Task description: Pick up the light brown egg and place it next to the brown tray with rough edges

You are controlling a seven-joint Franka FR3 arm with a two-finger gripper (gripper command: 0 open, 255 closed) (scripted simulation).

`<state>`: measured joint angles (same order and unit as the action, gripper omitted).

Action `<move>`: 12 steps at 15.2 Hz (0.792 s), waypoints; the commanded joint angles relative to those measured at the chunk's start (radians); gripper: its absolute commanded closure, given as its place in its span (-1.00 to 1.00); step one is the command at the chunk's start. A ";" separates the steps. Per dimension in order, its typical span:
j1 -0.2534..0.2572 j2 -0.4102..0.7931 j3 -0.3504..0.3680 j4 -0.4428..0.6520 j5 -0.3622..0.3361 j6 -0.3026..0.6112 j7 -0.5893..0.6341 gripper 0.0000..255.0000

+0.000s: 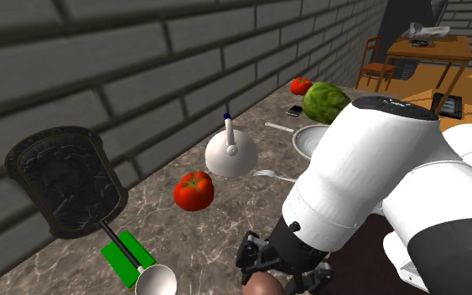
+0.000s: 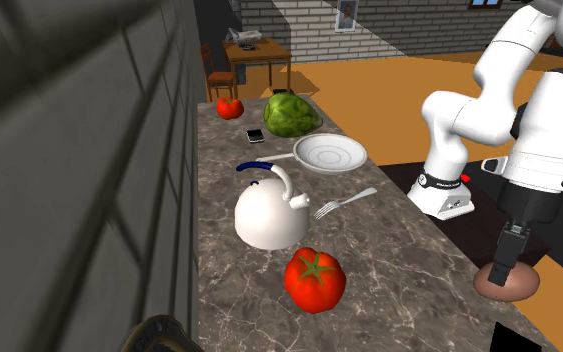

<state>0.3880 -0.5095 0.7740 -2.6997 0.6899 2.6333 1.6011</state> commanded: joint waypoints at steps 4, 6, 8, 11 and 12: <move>-0.005 0.073 0.035 -0.026 0.019 0.099 -0.014 1.00; -0.010 0.107 0.050 -0.034 0.025 0.141 -0.019 1.00; -0.016 0.143 0.066 -0.042 0.028 0.184 -0.023 1.00; -0.020 0.166 0.075 -0.046 0.028 0.210 -0.025 1.00; -0.020 0.166 0.075 -0.046 0.028 0.210 -0.025 1.00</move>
<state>0.3697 -0.3469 0.8482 -2.7429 0.7183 2.8418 1.5758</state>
